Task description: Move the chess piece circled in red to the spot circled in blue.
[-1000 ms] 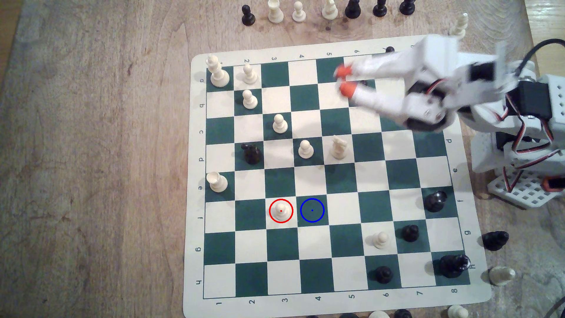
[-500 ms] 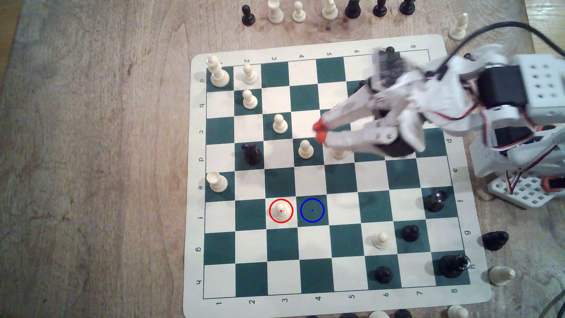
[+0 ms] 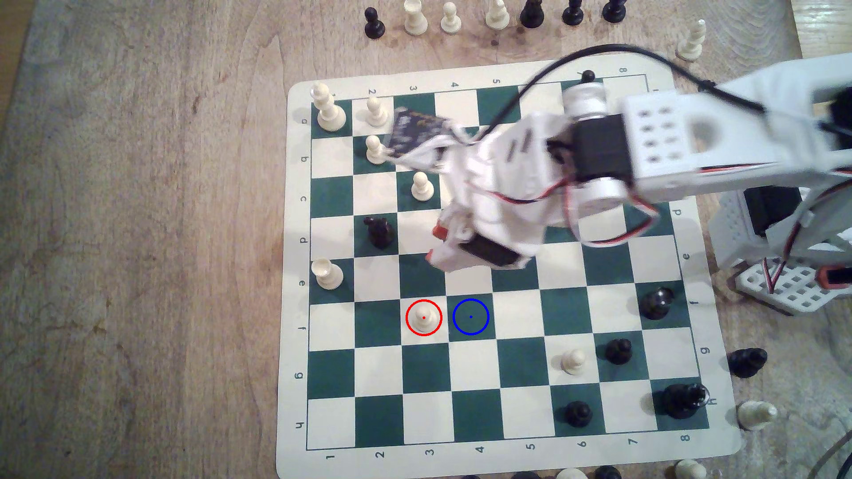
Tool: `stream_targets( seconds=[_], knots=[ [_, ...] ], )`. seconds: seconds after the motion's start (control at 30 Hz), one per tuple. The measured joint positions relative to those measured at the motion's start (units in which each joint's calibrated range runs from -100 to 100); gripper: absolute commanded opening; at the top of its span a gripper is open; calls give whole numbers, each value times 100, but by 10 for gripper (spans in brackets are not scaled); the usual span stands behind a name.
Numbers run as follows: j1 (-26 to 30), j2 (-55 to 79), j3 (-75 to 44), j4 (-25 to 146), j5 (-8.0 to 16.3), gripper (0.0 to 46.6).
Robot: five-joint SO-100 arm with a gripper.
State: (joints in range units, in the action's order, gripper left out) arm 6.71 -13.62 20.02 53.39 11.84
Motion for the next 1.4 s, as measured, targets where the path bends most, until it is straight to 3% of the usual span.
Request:
stream_targets(
  seconds=[0.13, 0.3, 1.03, 1.4],
  knots=[
    [81, 620, -660, 351, 15, 159],
    [162, 1659, -1681, 741, -5, 173],
    [413, 3117, -2467, 789, -93, 179],
    [420, 3234, -2531, 789, -73, 179]
  ],
)
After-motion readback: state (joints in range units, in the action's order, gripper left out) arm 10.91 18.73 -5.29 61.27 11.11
